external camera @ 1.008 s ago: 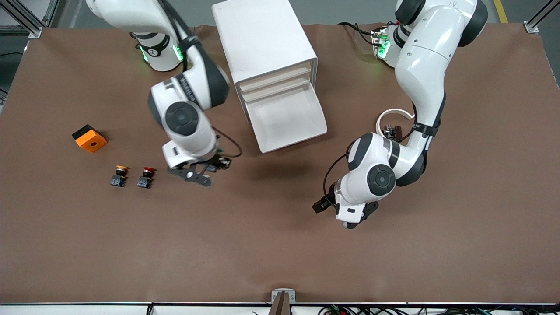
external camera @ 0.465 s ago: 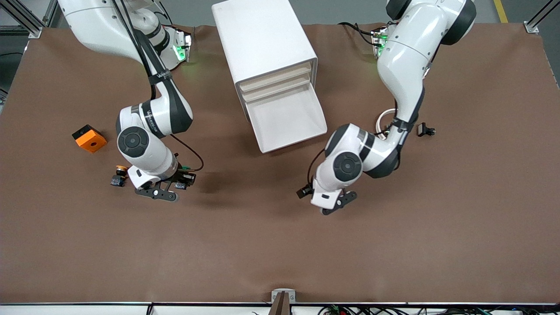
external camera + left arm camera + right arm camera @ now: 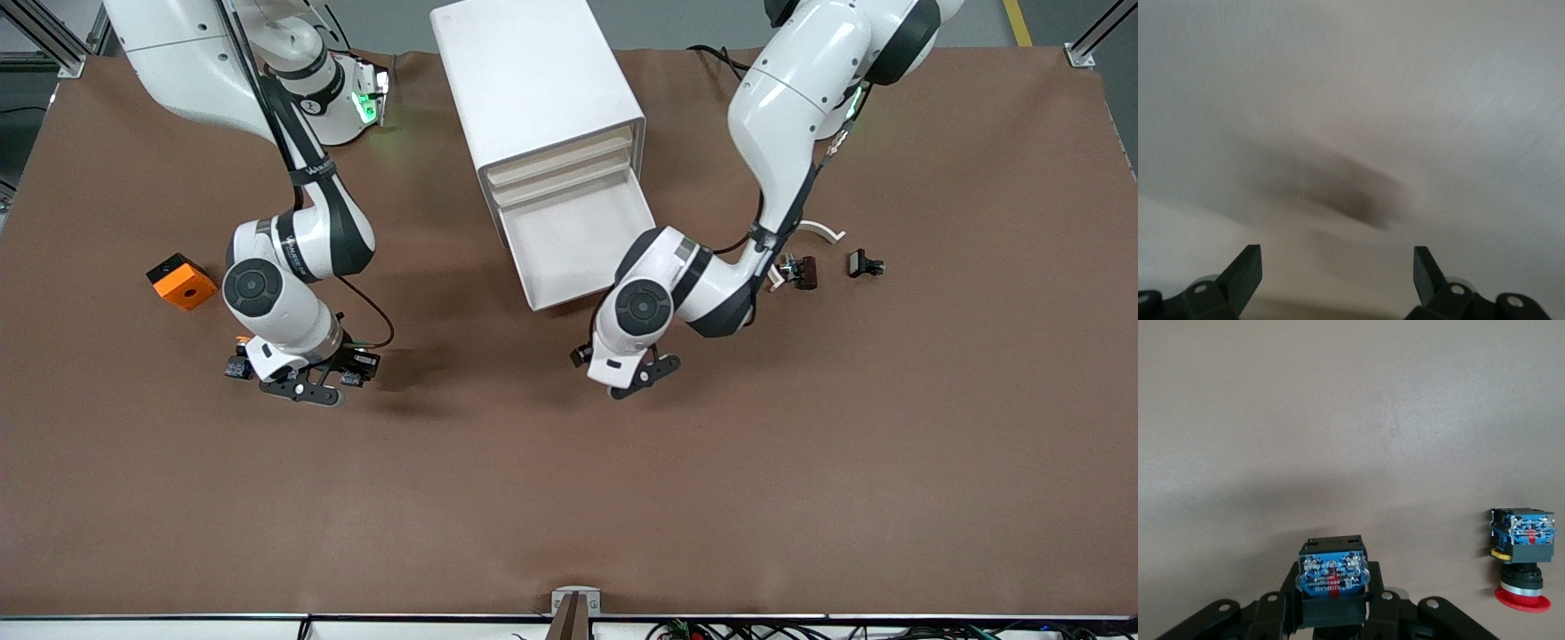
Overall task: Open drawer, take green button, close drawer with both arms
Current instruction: 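Carry the button with the right gripper while the left gripper pushes the drawer shut, then lower the green button beside the red button and open the right gripper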
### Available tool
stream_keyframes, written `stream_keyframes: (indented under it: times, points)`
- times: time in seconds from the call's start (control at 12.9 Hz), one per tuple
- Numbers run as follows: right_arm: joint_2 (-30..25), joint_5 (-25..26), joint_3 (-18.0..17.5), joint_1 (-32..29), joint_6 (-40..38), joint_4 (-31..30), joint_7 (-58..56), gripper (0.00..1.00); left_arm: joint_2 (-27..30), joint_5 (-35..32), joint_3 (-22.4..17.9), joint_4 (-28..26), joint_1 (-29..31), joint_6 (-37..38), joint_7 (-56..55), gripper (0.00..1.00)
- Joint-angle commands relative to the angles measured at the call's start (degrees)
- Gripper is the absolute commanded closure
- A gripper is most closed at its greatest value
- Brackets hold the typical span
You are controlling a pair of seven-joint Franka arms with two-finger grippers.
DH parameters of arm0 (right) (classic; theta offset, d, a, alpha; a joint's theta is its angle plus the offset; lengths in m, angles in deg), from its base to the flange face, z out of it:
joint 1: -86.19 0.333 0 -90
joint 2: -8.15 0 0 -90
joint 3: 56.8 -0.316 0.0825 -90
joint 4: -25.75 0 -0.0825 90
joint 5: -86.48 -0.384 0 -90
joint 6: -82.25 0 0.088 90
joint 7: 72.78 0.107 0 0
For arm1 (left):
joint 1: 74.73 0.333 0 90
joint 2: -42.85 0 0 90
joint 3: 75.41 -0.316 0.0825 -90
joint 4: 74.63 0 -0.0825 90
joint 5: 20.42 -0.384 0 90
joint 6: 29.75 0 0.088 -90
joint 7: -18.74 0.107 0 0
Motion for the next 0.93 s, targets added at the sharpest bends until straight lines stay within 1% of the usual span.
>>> stream_keyframes:
  times: [0.0, 0.39, 0.62, 0.85]
  points:
    - [0.39, 0.83, -1.13, -2.92, 1.79, -1.64, -0.17, 1.0, 1.39, -1.12, 1.93, -1.29, 0.12, 4.53, -1.44, 0.0]
    - [1.45, 0.83, -1.13, -4.07, 1.88, -1.64, -0.17, 1.0, 2.44, -1.03, 4.75, -0.94, 0.3, 10.42, -3.81, 0.0]
    - [1.72, 0.83, -1.13, -4.07, 5.56, -3.57, -0.25, 1.0, 2.79, -0.68, 5.89, -0.76, 0.3, 11.66, -6.44, 0.0]
    - [2.33, 0.74, -1.13, -4.42, 5.92, -3.93, -0.25, 1.0, 3.06, -0.59, 8.0, -0.76, 0.91, 12.36, -8.81, 0.0]
